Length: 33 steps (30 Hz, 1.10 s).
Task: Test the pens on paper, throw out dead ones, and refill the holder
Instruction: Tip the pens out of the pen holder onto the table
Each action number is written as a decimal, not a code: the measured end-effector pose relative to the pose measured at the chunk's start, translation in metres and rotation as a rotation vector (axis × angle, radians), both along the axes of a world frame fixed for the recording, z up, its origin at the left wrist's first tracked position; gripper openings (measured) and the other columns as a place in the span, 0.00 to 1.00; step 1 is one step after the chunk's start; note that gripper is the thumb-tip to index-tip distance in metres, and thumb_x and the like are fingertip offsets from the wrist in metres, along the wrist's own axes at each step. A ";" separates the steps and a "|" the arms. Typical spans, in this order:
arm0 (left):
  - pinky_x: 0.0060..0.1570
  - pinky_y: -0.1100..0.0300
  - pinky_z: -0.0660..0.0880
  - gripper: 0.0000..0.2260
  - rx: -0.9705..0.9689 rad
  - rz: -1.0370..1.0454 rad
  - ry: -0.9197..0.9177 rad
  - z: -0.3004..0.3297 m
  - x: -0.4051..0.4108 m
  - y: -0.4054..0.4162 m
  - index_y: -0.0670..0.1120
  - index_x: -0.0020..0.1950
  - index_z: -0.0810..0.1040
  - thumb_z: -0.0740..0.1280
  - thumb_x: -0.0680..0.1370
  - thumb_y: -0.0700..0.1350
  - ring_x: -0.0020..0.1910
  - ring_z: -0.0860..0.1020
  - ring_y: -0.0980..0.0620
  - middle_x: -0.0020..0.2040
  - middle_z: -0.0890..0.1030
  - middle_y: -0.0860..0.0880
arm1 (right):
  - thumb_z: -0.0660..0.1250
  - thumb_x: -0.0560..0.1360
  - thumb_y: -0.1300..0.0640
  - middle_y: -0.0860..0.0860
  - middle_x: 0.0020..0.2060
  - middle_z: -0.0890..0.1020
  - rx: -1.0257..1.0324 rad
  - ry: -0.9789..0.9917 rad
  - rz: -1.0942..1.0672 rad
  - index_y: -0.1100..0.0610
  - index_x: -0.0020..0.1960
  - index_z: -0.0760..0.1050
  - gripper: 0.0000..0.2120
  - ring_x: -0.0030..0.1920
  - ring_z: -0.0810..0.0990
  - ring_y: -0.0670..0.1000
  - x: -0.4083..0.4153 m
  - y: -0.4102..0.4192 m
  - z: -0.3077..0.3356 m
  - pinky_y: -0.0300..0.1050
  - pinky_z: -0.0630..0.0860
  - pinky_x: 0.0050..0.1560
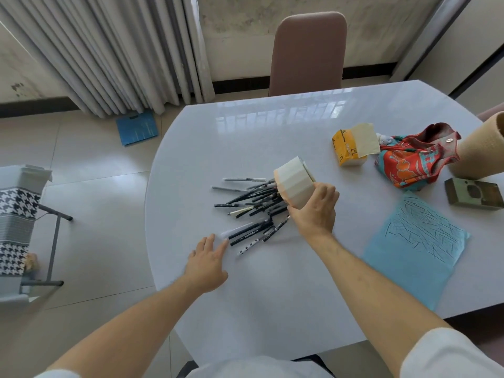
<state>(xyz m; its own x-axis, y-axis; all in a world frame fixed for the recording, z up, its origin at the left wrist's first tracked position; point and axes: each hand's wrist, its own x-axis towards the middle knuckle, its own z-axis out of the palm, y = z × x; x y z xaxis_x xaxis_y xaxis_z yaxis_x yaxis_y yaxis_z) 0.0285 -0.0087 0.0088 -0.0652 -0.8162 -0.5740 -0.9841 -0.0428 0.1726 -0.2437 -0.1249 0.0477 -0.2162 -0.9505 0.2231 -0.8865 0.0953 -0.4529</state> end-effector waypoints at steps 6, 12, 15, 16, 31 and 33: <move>0.74 0.43 0.59 0.40 -0.018 -0.014 -0.023 -0.002 -0.002 0.000 0.57 0.80 0.48 0.66 0.73 0.52 0.79 0.46 0.43 0.81 0.46 0.46 | 0.83 0.59 0.55 0.57 0.60 0.68 -0.134 0.090 0.121 0.59 0.63 0.64 0.40 0.59 0.68 0.59 -0.022 -0.003 0.001 0.54 0.82 0.37; 0.74 0.42 0.59 0.41 -0.014 -0.009 -0.023 -0.005 0.001 0.000 0.57 0.80 0.47 0.66 0.72 0.52 0.79 0.45 0.44 0.81 0.45 0.46 | 0.83 0.61 0.54 0.59 0.61 0.70 -0.193 0.083 0.080 0.60 0.64 0.65 0.39 0.60 0.69 0.61 -0.050 -0.007 0.002 0.57 0.82 0.42; 0.74 0.44 0.60 0.41 -0.031 -0.022 -0.034 -0.008 0.002 0.000 0.57 0.80 0.48 0.66 0.72 0.53 0.79 0.46 0.43 0.81 0.46 0.46 | 0.84 0.60 0.48 0.62 0.60 0.72 -0.175 -0.069 -0.115 0.63 0.63 0.67 0.41 0.60 0.70 0.62 -0.064 -0.009 0.001 0.58 0.77 0.48; 0.74 0.44 0.60 0.41 -0.033 -0.025 -0.037 -0.008 0.002 0.000 0.57 0.80 0.48 0.66 0.72 0.53 0.79 0.46 0.43 0.81 0.46 0.46 | 0.84 0.60 0.47 0.62 0.60 0.73 -0.169 -0.130 -0.180 0.64 0.63 0.68 0.42 0.59 0.70 0.63 -0.070 -0.010 0.000 0.57 0.75 0.49; 0.72 0.46 0.64 0.39 -0.053 0.002 -0.038 -0.010 -0.001 0.000 0.58 0.80 0.50 0.65 0.72 0.52 0.79 0.46 0.45 0.81 0.47 0.48 | 0.74 0.76 0.60 0.57 0.53 0.84 0.207 -1.508 -0.562 0.58 0.53 0.79 0.08 0.53 0.84 0.56 -0.138 -0.017 -0.018 0.58 0.84 0.53; 0.72 0.46 0.65 0.39 -0.051 0.011 -0.037 -0.009 -0.002 0.000 0.58 0.80 0.50 0.65 0.72 0.52 0.79 0.46 0.45 0.81 0.46 0.48 | 0.72 0.77 0.57 0.57 0.54 0.84 0.241 -1.549 -0.582 0.58 0.53 0.78 0.07 0.52 0.84 0.56 -0.143 -0.019 -0.020 0.54 0.84 0.47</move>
<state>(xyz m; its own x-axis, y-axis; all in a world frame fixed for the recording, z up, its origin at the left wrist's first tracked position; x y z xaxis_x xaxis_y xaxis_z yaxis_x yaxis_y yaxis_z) 0.0265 -0.0085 0.0001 -0.0356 -0.8451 -0.5334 -0.9893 -0.0457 0.1384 -0.3863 -0.1435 0.0275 -0.3904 -0.6478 -0.6541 0.5311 0.4218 -0.7348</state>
